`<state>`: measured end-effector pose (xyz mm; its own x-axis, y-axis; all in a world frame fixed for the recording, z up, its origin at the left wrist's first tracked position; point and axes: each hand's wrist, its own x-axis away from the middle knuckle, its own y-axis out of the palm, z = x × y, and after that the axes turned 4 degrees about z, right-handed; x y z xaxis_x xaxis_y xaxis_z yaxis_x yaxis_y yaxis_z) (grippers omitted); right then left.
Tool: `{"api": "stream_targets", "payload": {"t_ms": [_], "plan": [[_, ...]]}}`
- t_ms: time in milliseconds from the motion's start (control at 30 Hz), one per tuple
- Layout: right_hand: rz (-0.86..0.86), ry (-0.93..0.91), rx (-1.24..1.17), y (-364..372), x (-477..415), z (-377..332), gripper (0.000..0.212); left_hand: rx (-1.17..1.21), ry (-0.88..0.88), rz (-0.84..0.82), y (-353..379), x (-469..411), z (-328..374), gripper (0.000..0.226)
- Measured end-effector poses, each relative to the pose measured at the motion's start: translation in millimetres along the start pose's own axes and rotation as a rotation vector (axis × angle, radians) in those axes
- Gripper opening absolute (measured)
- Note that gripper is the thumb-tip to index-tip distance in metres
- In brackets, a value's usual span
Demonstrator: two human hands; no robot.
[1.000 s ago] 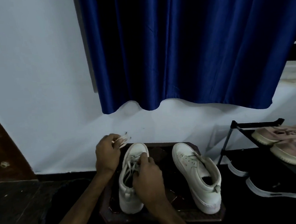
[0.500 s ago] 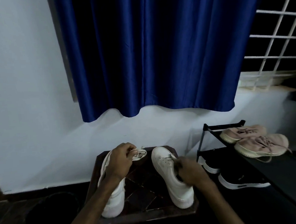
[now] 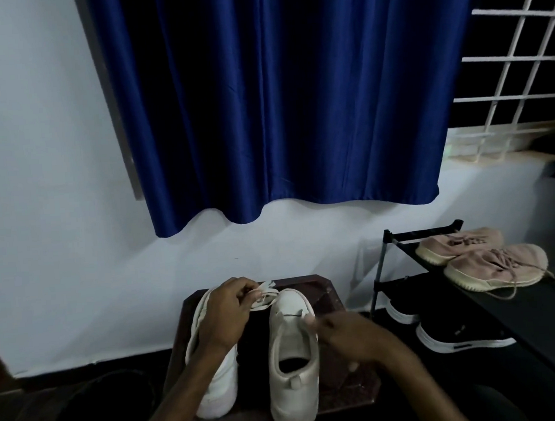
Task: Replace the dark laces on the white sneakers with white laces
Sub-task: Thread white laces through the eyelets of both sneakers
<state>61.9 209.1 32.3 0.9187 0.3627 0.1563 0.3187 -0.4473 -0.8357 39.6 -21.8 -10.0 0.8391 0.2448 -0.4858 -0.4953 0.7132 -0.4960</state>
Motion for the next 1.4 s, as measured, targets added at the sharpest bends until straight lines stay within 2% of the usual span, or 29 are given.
{"api": "stream_targets", "payload": {"t_ms": [33, 100, 200, 267, 400, 500, 633, 767, 867, 933, 1000, 1067, 1133, 1200, 1267, 1333, 1400], "plan": [[0.071, -0.029, -0.053, -10, -6, 7, 0.062, 0.02, -0.009, 0.002, 1, -1, -1, 0.017], [0.242, -0.106, -0.151, -20, -24, 18, 0.042, 0.043, -0.019, 0.011, 0, 1, 2, 0.016], [0.307, -0.176, -0.424, -21, -58, 19, 0.02, 0.032, -0.004, 0.044, -1, 2, 9, 0.009], [0.331, -0.235, -0.548, -20, -77, 12, 0.018, 0.044, -0.01, 0.041, -2, 2, 11, 0.006], [0.289, -0.332, -0.638, -10, -107, -5, 0.019, 0.103, -0.057, 0.024, -1, -9, 8, 0.006], [0.263, -0.352, -0.915, -1, -120, -16, 0.02, 0.077, -0.027, 0.0, 4, -32, 16, 0.008], [0.323, -0.393, -1.079, 9, -126, -21, 0.021, 0.123, -0.003, -0.036, 18, -57, 33, 0.007], [0.411, -0.297, -1.274, 6, -132, -13, 0.015, 0.145, -0.003, 0.022, 33, -71, 37, 0.005], [0.457, -0.237, -1.283, 1, -135, -4, 0.011, 0.132, -0.001, 0.028, 43, -71, 41, 0.009], [0.503, -0.238, -1.202, 2, -139, 3, 0.008, 0.02, 0.039, -0.027, 49, -70, 35, 0.009], [0.647, -0.251, -1.033, 2, -146, 13, 0.008, -0.126, 0.079, -0.125, 51, -72, 21, 0.008], [0.775, -0.223, -1.012, -2, -154, 27, 0.008, -0.173, 0.036, -0.209, 47, -76, 7, 0.007], [0.779, -0.099, -1.33, -11, -158, 44, 0.01, -0.203, -0.038, -0.232, 41, -81, -2, 0.006], [0.66, 0.003, -1.72, -22, -156, 62, 0.014, -0.254, -0.076, -0.264, 36, -84, -8, 0.007], [0.544, 0.025, -1.976, -27, -152, 81, 0.02, -0.299, -0.076, -0.32, 35, -83, -9, 0.01], [0.481, 0.051, -2.113, -26, -147, 93, 0.024, -0.283, -0.095, -0.357, 37, -81, -9, 0.015], [0.461, 0.087, -2.134, -21, -143, 100, 0.026, -0.224, -0.137, -0.368, 39, -79, -8, 0.015]]}}
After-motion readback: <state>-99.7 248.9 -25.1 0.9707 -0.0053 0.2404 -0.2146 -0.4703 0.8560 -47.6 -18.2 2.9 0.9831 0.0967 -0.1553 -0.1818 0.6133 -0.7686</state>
